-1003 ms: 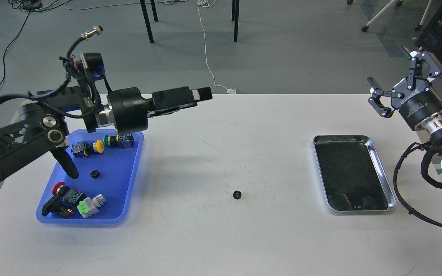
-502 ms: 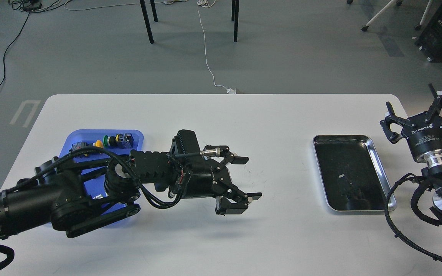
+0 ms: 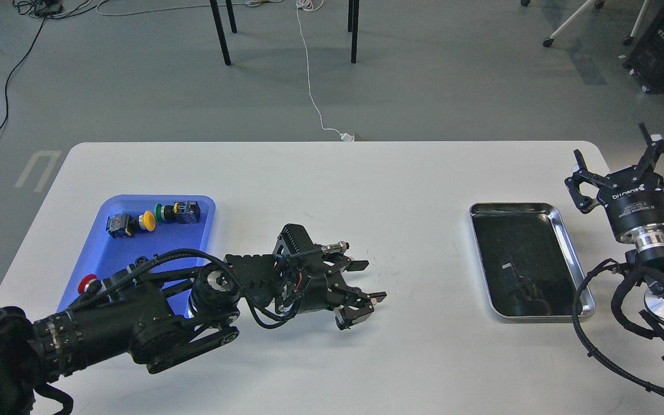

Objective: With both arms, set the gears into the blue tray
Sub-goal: 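Grasp the second black ring on the table with the left gripper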

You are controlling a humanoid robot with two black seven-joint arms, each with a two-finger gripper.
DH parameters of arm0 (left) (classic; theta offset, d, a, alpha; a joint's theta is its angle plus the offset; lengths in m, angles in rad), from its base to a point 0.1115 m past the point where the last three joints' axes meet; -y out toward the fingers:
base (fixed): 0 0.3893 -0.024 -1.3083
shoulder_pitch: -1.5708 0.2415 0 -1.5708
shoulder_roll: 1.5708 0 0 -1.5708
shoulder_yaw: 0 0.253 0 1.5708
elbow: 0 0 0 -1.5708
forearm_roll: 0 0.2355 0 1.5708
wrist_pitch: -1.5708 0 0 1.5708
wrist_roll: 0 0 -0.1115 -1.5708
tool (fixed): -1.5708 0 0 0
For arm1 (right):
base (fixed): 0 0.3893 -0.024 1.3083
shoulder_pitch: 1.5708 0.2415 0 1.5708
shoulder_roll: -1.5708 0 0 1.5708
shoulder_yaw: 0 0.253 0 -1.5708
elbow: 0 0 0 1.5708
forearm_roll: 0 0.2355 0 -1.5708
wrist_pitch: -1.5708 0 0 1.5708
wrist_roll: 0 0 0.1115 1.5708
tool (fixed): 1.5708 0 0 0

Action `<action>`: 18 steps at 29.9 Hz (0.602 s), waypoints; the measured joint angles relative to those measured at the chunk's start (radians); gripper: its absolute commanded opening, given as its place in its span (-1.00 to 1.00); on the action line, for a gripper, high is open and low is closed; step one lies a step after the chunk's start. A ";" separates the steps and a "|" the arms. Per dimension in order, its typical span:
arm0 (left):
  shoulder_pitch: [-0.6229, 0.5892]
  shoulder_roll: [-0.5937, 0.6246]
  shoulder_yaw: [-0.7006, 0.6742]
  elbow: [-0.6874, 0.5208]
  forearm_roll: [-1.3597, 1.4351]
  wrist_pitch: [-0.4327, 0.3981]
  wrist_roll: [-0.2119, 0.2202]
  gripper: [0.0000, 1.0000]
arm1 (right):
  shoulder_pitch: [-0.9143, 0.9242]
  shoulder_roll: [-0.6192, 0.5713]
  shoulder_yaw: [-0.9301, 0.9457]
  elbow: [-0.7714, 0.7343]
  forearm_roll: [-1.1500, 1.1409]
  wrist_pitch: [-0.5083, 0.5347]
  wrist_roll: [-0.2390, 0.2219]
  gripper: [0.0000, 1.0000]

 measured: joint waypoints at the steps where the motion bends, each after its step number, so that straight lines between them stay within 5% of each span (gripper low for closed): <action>1: 0.001 -0.003 0.002 0.011 0.000 0.002 0.000 0.02 | 0.000 0.002 0.001 0.000 0.000 0.000 0.000 0.95; 10: 0.031 0.004 0.004 0.025 0.000 0.007 -0.003 -0.12 | -0.001 0.007 0.006 0.006 -0.001 0.000 0.000 0.95; 18: 0.043 0.011 0.004 0.024 0.000 0.012 -0.004 -0.56 | -0.002 0.007 0.005 0.008 -0.001 0.000 0.000 0.95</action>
